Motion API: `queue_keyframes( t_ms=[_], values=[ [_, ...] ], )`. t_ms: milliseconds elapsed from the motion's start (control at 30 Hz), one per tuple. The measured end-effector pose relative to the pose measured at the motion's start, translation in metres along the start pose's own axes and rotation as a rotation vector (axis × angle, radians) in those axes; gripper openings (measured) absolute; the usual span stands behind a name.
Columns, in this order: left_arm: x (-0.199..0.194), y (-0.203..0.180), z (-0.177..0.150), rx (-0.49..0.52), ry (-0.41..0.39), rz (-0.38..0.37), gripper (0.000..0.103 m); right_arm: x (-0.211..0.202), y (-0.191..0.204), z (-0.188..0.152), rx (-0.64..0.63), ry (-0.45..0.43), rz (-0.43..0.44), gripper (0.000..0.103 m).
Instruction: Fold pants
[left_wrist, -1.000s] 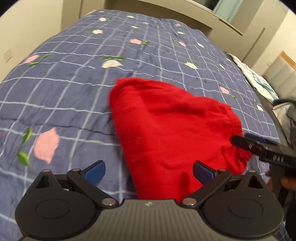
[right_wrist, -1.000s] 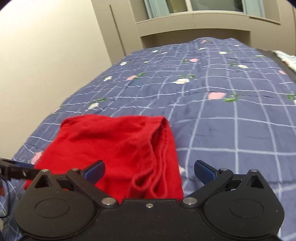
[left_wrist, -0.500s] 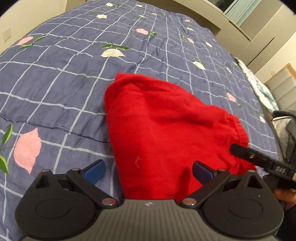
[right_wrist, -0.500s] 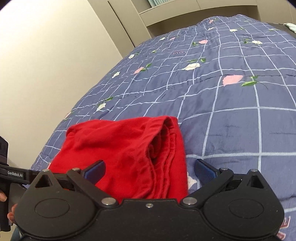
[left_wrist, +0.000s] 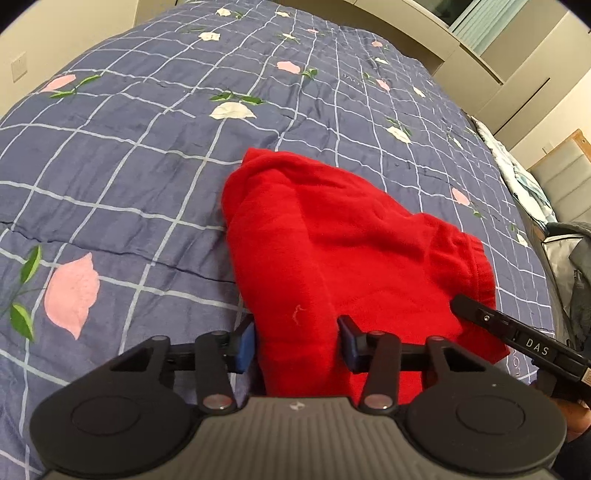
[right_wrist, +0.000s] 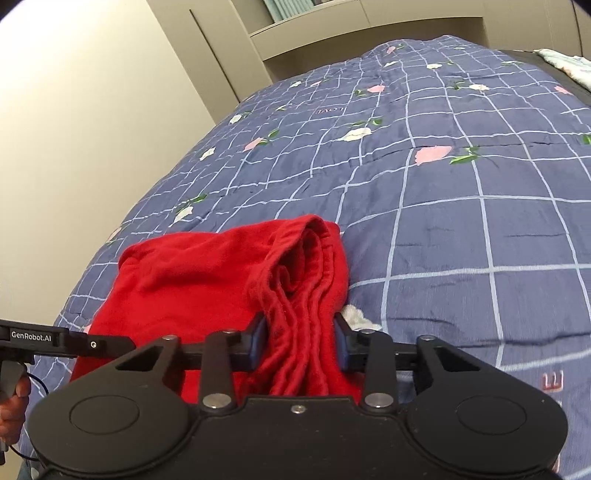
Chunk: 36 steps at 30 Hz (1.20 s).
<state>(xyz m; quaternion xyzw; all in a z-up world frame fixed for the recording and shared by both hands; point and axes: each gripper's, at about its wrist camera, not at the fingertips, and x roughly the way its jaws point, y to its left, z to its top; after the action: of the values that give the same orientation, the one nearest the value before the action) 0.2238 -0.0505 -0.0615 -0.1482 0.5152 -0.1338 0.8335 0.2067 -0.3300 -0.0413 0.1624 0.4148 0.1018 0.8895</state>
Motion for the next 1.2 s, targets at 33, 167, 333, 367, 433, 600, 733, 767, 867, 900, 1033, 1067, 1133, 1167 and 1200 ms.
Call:
queue_keyframes(
  t_ms=[33,167,333,367,433,600,733,767,867,900,1033,1067,1133,1167,1200],
  values=[
    [-0.001,-0.002,0.0,0.007,-0.004,0.002,0.044,-0.002,0.002,-0.001,0.002,-0.006,-0.004,0.032],
    [-0.012,-0.008,-0.001,0.042,-0.029,0.004,0.034,-0.016,0.016,-0.002,-0.017,-0.042,-0.015,0.027],
    [-0.03,-0.009,0.002,0.07,-0.055,-0.006,0.032,-0.036,0.037,-0.001,-0.051,-0.092,-0.009,0.026],
    [-0.034,-0.008,0.003,0.078,-0.061,-0.003,0.032,-0.039,0.04,0.0,-0.056,-0.099,-0.004,0.026],
    [-0.04,-0.007,0.005,0.088,-0.068,0.0,0.032,-0.043,0.047,0.0,-0.059,-0.107,0.008,0.026],
    [-0.06,0.004,0.011,0.098,-0.096,0.015,0.031,-0.045,0.065,0.001,-0.062,-0.126,0.042,0.026],
    [-0.074,0.013,0.018,0.104,-0.121,0.033,0.031,-0.043,0.082,0.002,-0.068,-0.144,0.07,0.026],
    [-0.077,0.015,0.019,0.105,-0.126,0.037,0.031,-0.043,0.086,0.003,-0.07,-0.148,0.076,0.026],
    [-0.086,0.021,0.023,0.103,-0.143,0.048,0.031,-0.041,0.096,0.006,-0.073,-0.159,0.094,0.026],
    [-0.087,0.023,0.024,0.102,-0.147,0.051,0.031,-0.04,0.099,0.007,-0.074,-0.162,0.099,0.026],
    [-0.092,0.031,0.029,0.096,-0.16,0.062,0.031,-0.036,0.112,0.011,-0.077,-0.175,0.111,0.026],
    [-0.092,0.032,0.031,0.097,-0.163,0.065,0.031,-0.034,0.115,0.012,-0.08,-0.176,0.112,0.026],
    [-0.092,0.036,0.035,0.097,-0.167,0.069,0.031,-0.03,0.121,0.015,-0.09,-0.179,0.108,0.026],
    [-0.092,0.038,0.038,0.097,-0.17,0.074,0.031,-0.028,0.124,0.017,-0.094,-0.18,0.107,0.026],
    [-0.092,0.039,0.041,0.098,-0.173,0.078,0.031,-0.026,0.127,0.018,-0.099,-0.182,0.107,0.026]
  ],
)
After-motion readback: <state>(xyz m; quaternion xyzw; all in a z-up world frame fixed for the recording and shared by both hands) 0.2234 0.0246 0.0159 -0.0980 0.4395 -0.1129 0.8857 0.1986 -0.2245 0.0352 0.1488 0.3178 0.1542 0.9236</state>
